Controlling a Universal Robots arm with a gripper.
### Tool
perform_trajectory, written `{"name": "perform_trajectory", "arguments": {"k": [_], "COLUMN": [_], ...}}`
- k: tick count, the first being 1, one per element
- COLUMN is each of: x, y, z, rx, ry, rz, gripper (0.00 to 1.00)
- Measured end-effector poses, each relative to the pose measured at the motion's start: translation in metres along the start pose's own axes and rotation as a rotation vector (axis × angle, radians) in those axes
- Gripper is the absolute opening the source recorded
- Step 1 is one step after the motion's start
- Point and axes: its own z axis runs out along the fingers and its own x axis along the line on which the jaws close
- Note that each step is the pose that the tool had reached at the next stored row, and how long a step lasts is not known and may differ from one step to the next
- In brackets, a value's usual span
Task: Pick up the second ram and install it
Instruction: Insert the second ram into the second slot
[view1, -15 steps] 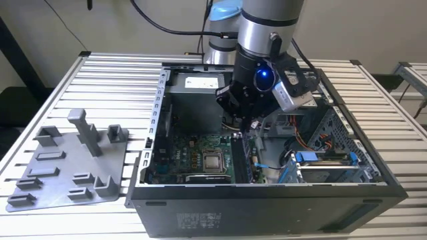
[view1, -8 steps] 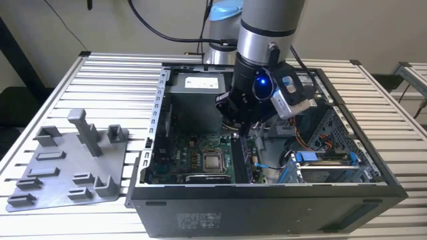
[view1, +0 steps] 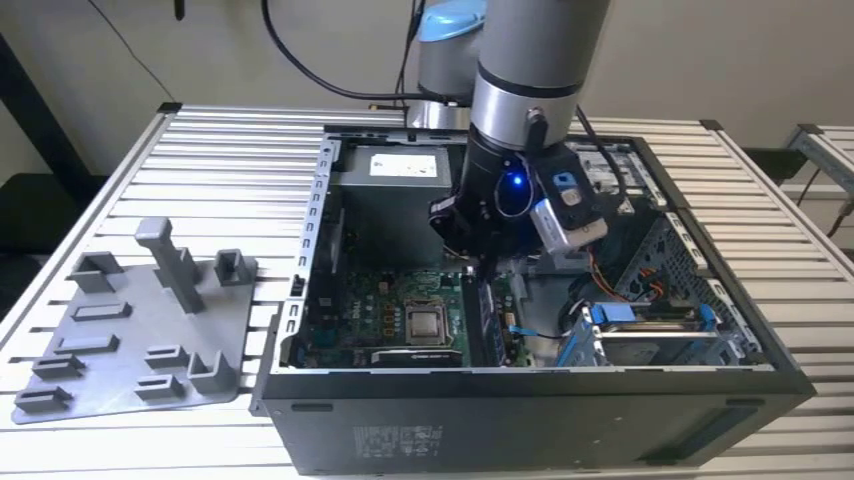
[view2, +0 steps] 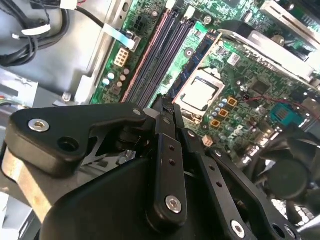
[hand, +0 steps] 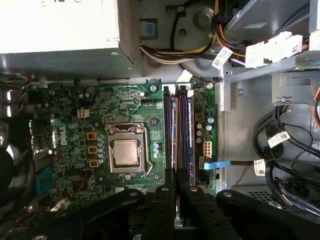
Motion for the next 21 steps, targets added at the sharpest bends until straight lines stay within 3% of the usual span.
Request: {"name": "perform_trajectory", "arguments": {"k": [21], "x": [-0.0001], "y": [0.0006], "z": [0.0383], "rx": [-0.0001], "ry": [-0.0001], "rz": [-0.011], "gripper": [0.14]}}
